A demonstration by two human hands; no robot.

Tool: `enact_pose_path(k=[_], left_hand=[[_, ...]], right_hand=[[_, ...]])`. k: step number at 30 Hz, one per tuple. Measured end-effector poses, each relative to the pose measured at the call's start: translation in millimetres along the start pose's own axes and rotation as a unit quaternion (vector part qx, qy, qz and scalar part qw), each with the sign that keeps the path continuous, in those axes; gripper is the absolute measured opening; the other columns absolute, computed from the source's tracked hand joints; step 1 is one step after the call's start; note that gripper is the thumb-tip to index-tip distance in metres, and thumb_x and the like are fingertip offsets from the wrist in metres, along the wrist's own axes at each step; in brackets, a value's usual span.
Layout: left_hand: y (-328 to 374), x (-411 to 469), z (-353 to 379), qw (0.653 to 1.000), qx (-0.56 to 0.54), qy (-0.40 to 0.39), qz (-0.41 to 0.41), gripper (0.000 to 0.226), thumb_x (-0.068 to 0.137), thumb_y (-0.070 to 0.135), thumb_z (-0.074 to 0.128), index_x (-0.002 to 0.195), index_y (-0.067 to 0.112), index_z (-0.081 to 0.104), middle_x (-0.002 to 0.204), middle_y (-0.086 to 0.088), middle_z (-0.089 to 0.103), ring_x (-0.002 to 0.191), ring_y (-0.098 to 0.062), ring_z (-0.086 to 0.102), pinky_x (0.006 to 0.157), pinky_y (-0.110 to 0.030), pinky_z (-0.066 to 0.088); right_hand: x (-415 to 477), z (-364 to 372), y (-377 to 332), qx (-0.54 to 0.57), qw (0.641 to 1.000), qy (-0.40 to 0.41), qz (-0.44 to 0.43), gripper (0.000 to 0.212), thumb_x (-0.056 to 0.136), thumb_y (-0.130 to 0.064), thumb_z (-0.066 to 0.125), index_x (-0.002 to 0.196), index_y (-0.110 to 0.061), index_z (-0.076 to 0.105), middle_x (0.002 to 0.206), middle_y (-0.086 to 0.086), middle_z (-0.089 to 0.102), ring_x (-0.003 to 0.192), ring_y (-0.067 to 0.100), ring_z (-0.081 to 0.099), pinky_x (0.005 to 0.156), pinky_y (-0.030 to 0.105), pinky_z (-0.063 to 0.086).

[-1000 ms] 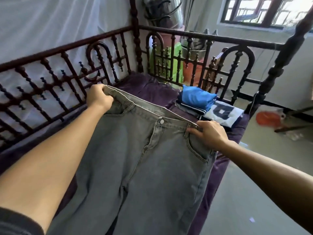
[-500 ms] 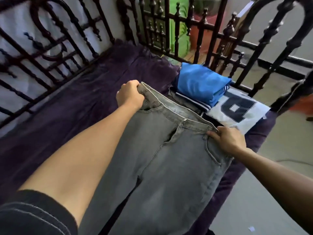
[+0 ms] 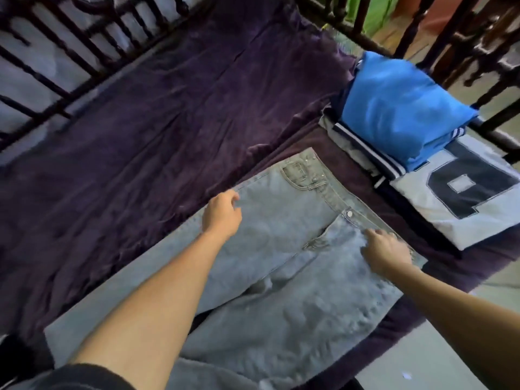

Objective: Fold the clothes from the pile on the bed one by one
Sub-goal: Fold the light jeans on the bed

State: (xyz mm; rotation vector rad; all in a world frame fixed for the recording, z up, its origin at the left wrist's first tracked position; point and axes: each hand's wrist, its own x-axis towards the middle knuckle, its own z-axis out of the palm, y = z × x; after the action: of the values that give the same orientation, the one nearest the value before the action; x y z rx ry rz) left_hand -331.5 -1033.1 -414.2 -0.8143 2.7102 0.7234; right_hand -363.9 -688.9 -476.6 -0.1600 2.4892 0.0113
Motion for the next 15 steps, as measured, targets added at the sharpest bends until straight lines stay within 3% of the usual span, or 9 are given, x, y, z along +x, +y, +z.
enact_pose_path(k=[4,8,12,15], left_hand=[[-107.2,-61.8,1.3,0.991,0.013,-0.052,-0.118,0.020,0.087,0.015,0.059,0.105,0.017,0.067,0.105,-0.008,0.070,0.101,-0.028,0.063,0.083,-0.033,0.048],[-222.9,-135.9,1.4,0.975,0.067,-0.108,-0.181,0.025,0.089,0.015,0.054,0.112,0.019,0.065,0.118,-0.007,0.066,0.112,-0.028,0.058,0.088,-0.033,0.046],[-328.4,-200.9,6.9,0.943,0.214,-0.230,-0.111,0.047,0.088,0.013,0.051,0.133,0.026,0.048,0.134,0.000,0.050,0.127,-0.023,0.043,0.104,-0.034,0.036],[-384.9,-242.9,10.0,0.916,0.270,-0.288,-0.075,0.060,0.087,0.018,0.050,0.143,0.029,0.033,0.140,0.000,0.044,0.133,-0.024,0.034,0.110,-0.039,0.027]], right_hand=[[-7.5,3.2,-79.2,0.001,0.995,-0.022,-0.096,0.044,0.092,-0.026,0.049,0.136,-0.024,0.045,0.132,0.008,0.054,0.120,0.030,0.051,0.090,0.037,0.045],[-35.4,26.0,-173.0,-0.018,0.982,-0.048,-0.179,0.042,0.093,-0.028,0.050,0.134,-0.024,0.049,0.132,0.007,0.056,0.119,0.030,0.053,0.091,0.036,0.045],[-83.9,71.9,-259.1,-0.036,0.971,-0.069,-0.225,0.037,0.092,-0.031,0.051,0.129,-0.028,0.053,0.130,0.005,0.059,0.118,0.028,0.056,0.090,0.033,0.044],[-131.0,127.4,-305.9,-0.034,0.962,-0.133,-0.234,0.035,0.090,-0.038,0.057,0.124,-0.029,0.057,0.122,0.000,0.063,0.114,0.026,0.058,0.088,0.032,0.046]])
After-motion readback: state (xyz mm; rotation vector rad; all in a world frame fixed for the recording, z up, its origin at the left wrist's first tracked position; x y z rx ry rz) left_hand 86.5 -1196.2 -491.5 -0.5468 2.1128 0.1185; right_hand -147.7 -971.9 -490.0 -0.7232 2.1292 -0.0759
